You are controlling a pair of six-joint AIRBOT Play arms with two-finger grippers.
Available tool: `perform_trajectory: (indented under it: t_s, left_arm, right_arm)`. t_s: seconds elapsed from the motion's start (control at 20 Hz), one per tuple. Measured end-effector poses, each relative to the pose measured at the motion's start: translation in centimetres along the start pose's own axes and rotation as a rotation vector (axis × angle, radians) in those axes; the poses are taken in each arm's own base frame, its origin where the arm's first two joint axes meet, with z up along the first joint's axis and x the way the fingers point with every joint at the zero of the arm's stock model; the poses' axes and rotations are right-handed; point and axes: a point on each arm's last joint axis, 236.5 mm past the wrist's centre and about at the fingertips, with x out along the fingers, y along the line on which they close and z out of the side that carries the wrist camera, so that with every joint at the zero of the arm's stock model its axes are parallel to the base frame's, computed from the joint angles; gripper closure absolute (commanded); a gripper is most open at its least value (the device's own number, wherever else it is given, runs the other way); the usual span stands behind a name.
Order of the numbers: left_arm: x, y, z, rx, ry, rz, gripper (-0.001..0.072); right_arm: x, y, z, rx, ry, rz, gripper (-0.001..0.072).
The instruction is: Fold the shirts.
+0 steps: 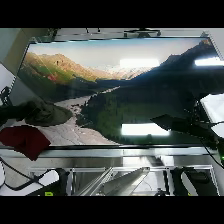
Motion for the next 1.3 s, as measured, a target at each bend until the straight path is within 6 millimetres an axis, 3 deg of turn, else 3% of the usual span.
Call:
perform_trajectory:
  t_s: [0.15,0.3,0.4,0.55,0.75,0.85,0.9,0.95,1.0,1.15,1.3]
  left_arm:
    - [-0.7,-10.1,-2.3,0.135,0.008,-0.200,0.0688]
    - [-0.9,-19.1,-7.0,0.307,0.034,-0.350,0.0688]
    - [-0.5,-23.6,-10.7,0.397,0.058,-0.420,0.0688]
    - [1.1,-27.9,-16.1,0.491,0.125,-0.486,0.0689]
    - [4.9,-30.2,-21.3,0.548,0.220,-0.491,0.0682]
    - [6.8,-30.2,-22.4,0.550,0.248,-0.469,0.0204]
    - [7.3,-30.3,-22.4,0.546,0.254,-0.463,-0.0013]
    - [7.7,-30.4,-22.0,0.540,0.256,-0.460,-0.0013]
    - [7.7,-30.6,-21.2,0.532,0.255,-0.462,-0.0013]
    - [6.2,-30.4,-17.6,0.507,0.260,-0.477,-0.0013]
    - [4.3,-26.8,-15.4,0.481,0.314,-0.430,-0.0013]
  right_arm:
    - [0.0,0.0,0.0,0.000,0.000,0.000,0.0694]
    - [0.0,0.0,0.0,0.000,0.000,0.000,0.0694]
    - [0.0,0.0,0.0,0.000,0.000,0.000,0.0694]
    - [0.0,0.0,0.0,0.000,0.000,0.000,0.0694]
    - [0.0,0.0,0.0,0.000,0.000,0.000,0.0693]
    - [0.0,0.0,-0.1,0.000,0.002,0.001,0.0685]
    - [0.0,0.0,-0.1,0.000,0.002,0.001,0.0608]
    - [0.0,0.0,-0.1,0.000,0.003,0.001,0.0391]
    - [0.0,0.0,0.0,-0.001,0.002,0.000,0.0292]
    - [0.0,-0.2,0.0,-0.046,-0.001,-0.008,0.0291]
    - [0.5,-2.2,-1.0,-0.073,0.052,-0.066,0.0291]
